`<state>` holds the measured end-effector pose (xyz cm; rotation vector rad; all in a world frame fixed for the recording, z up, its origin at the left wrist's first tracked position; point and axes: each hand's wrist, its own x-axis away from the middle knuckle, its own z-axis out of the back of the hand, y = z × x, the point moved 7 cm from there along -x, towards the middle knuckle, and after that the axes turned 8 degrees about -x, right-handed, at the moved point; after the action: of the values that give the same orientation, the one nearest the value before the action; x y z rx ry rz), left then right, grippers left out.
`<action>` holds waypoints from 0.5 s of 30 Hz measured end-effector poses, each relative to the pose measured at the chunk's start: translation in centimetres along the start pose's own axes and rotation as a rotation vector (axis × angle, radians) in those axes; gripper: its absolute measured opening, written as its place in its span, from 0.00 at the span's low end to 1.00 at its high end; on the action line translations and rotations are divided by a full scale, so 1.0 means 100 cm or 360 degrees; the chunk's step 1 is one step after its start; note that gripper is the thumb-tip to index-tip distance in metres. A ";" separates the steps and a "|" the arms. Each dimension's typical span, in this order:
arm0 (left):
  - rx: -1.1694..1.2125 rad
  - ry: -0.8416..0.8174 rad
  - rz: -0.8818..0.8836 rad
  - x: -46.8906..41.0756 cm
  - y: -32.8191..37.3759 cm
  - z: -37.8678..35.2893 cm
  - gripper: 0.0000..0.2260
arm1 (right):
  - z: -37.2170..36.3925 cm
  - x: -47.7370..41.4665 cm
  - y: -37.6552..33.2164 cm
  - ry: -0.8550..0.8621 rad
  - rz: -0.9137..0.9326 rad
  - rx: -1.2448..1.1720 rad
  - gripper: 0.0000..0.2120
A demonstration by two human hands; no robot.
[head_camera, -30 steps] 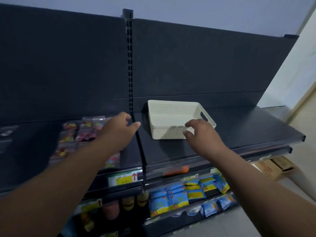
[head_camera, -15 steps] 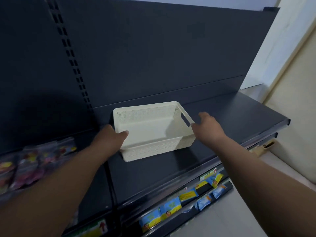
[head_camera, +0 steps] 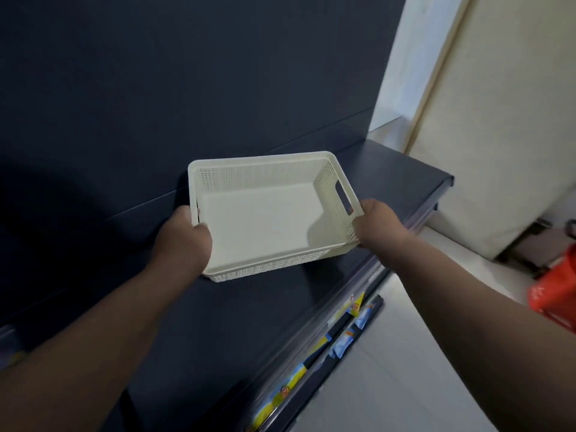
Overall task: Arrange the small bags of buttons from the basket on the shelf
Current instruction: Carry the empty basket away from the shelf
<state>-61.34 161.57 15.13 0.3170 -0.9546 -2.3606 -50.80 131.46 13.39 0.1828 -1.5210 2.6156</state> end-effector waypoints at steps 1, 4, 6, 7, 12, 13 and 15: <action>0.0030 -0.0017 -0.0023 0.000 0.013 -0.007 0.09 | 0.015 0.001 0.002 0.0050 -0.0001 -0.0001 0.12; 0.0075 -0.0137 -0.0122 0.003 0.053 -0.034 0.11 | 0.061 0.000 0.017 0.0194 -0.0023 -0.0032 0.10; 0.0092 -0.0207 -0.0195 0.007 0.081 -0.055 0.12 | 0.092 0.000 0.031 0.0260 -0.0049 -0.0053 0.09; 0.0099 -0.0228 -0.0230 0.010 0.095 -0.066 0.11 | 0.107 0.000 0.040 0.0278 -0.0068 -0.0075 0.10; 0.0129 -0.0280 -0.0364 0.033 0.172 -0.127 0.10 | 0.191 -0.004 0.082 0.0372 -0.0133 -0.0199 0.15; 0.0127 -0.0292 -0.0372 0.039 0.188 -0.142 0.10 | 0.210 -0.005 0.090 0.0407 -0.0145 -0.0221 0.16; 0.0127 -0.0332 -0.0406 0.050 0.221 -0.175 0.10 | 0.249 -0.007 0.108 0.0463 -0.0168 -0.0259 0.18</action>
<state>-49.01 135.83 17.95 0.2383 -1.1683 -2.6316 -50.56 104.48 16.21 -0.1233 -1.5627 2.3029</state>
